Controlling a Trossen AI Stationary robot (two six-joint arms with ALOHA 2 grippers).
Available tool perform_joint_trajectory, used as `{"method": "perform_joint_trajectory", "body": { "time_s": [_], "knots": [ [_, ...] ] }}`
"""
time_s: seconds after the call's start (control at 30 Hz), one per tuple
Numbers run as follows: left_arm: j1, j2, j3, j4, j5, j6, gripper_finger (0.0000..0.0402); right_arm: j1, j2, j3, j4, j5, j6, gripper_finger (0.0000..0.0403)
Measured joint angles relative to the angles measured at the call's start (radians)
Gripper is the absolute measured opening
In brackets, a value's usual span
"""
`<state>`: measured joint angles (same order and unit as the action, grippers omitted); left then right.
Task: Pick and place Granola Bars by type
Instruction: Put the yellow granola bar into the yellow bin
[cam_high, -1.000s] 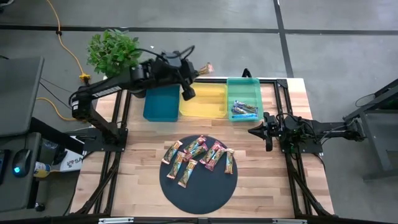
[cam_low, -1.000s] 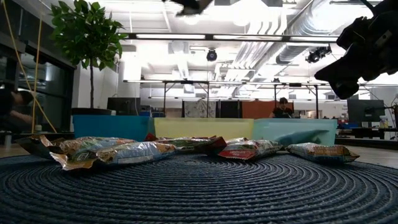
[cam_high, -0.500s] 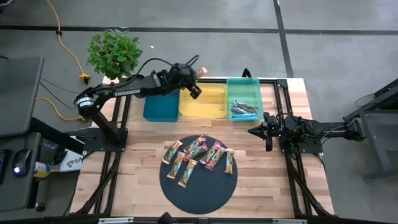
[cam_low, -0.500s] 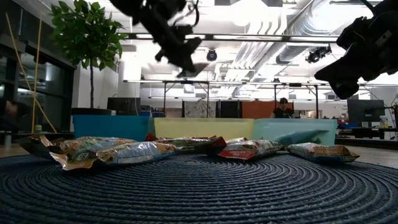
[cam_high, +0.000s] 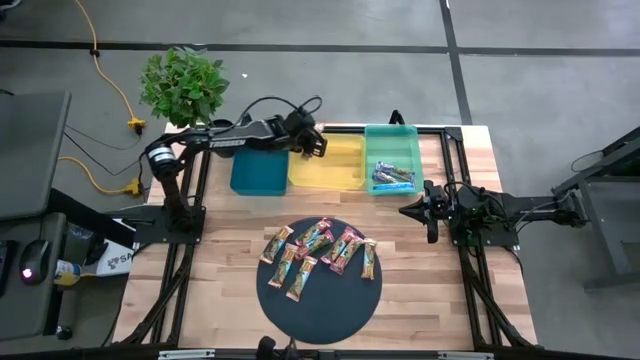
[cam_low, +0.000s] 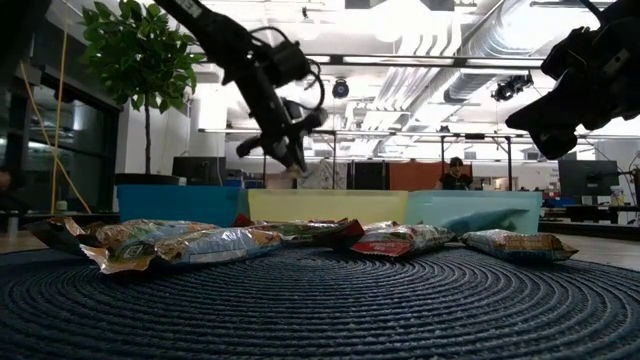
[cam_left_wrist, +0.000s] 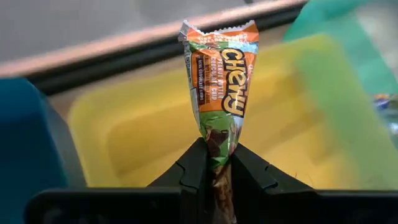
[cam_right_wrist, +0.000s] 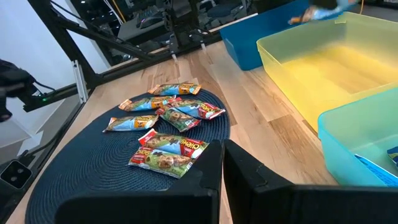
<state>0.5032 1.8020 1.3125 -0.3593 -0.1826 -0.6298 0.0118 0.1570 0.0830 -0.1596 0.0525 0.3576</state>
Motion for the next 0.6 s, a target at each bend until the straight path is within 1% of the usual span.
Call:
{"method": "perform_joint_trajectory", "body": {
  "time_s": [0.07, 0.2, 0.37, 0.6],
  "knots": [
    [0.000, 0.022, 0.000, -0.003, 0.020, -0.007, 0.0049, 0.000, 0.000, 0.000, 0.000, 0.000, 0.000, 0.0000],
    [0.000, 0.059, 0.000, -0.034, 0.024, -0.058, 0.0049, 0.000, 0.000, 0.000, 0.000, 0.000, 0.000, 0.0000],
    [0.000, 0.087, 0.000, -0.062, 0.059, -0.056, 0.0049, 0.000, 0.000, 0.000, 0.000, 0.000, 0.000, 0.0000],
    [-0.001, 0.095, 0.001, -0.061, 0.065, -0.055, 0.0049, 0.000, 0.000, 0.000, 0.000, 0.000, 0.000, 0.0000]
  ]
}}
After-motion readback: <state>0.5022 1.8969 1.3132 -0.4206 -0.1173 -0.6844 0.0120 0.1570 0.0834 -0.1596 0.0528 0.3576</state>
